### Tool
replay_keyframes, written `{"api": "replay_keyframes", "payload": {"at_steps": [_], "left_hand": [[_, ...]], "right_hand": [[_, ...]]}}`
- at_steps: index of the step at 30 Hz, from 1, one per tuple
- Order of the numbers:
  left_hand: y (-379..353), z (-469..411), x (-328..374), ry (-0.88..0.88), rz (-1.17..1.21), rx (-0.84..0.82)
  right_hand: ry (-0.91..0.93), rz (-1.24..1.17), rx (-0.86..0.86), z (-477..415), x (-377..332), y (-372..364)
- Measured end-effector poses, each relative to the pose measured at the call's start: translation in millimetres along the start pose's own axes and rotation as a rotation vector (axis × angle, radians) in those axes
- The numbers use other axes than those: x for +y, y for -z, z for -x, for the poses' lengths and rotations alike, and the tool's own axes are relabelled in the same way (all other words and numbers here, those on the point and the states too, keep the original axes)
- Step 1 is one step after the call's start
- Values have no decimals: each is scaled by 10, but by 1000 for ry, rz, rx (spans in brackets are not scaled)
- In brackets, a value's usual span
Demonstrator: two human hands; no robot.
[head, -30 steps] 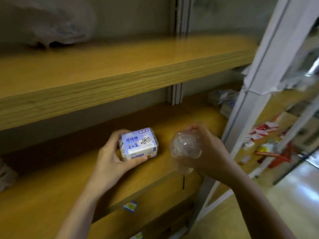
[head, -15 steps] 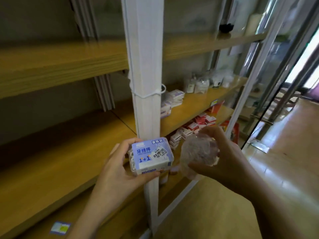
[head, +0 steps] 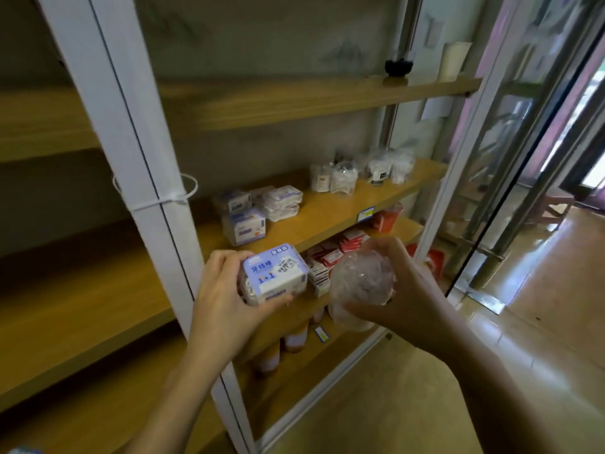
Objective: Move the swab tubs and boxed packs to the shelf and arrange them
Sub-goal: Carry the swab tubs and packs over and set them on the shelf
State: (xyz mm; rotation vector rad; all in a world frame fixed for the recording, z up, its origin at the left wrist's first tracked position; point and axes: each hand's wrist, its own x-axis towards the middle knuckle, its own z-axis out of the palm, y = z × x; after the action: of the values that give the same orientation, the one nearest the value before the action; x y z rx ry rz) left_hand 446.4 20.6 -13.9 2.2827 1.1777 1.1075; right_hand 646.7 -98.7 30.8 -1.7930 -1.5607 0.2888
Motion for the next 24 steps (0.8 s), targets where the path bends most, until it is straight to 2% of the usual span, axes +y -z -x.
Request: {"api": "replay_keyframes", "payload": {"at_steps": [10,18,24], "left_hand": [[-612,-637,-342,179,-217,29],[-918,-1045,-557,359,-125,28],[-991,-1230,-479,350,-421,49]], "right_hand": [[100,-65,38,-805,700,-24],[149,-16,19,-1668,1281,72],[195,-85,11,-2119,1651,93]]}}
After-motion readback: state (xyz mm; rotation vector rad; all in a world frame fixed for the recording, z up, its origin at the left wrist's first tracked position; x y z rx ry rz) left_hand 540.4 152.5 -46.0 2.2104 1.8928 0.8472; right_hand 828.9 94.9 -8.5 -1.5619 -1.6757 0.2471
